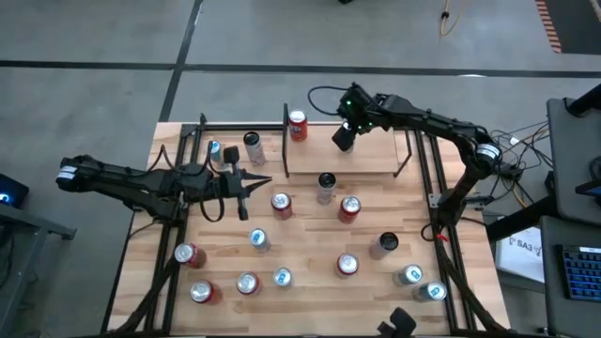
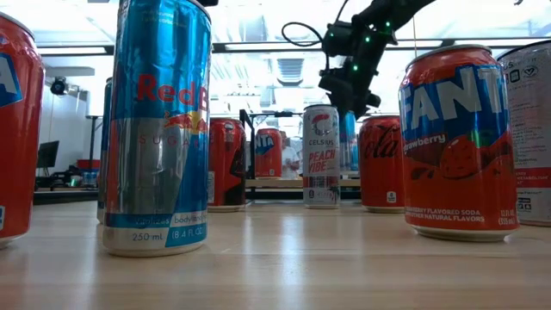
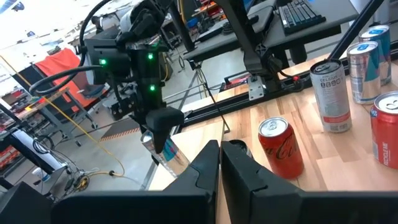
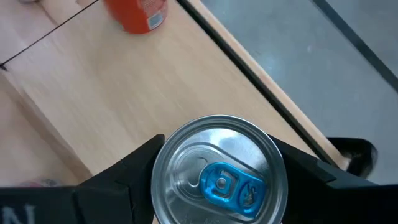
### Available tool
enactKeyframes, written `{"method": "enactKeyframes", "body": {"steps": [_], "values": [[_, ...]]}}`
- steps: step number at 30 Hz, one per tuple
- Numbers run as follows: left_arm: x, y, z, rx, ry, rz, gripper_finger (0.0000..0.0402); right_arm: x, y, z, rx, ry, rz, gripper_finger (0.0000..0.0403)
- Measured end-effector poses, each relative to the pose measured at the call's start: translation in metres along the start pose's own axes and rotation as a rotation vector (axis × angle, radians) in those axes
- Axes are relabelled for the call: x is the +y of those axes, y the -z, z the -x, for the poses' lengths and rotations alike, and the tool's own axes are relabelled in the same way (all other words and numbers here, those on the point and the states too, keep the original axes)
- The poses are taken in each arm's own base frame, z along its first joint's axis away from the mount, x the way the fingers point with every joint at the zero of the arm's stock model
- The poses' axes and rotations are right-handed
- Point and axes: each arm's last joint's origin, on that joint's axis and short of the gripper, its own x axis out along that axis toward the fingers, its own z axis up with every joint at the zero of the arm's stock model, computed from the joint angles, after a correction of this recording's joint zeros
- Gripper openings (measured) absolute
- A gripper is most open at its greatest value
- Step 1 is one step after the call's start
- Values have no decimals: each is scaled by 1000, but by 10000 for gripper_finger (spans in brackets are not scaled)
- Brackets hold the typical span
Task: Place canned beverage on shelf
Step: Put the blue soda can on the shelf
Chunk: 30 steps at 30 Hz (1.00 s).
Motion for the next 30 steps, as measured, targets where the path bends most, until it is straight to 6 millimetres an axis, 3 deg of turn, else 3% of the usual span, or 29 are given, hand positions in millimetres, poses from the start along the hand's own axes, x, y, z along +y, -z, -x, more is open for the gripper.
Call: {"method": "enactKeyframes", "body": {"steps": [10,30], "values": [[0,0,0,3,2,-5,0,0,6,-13,-31,8,-10,229],[0,0,0,4,2,-2,0,0,7,-15,-41,27,-40,319]]}}
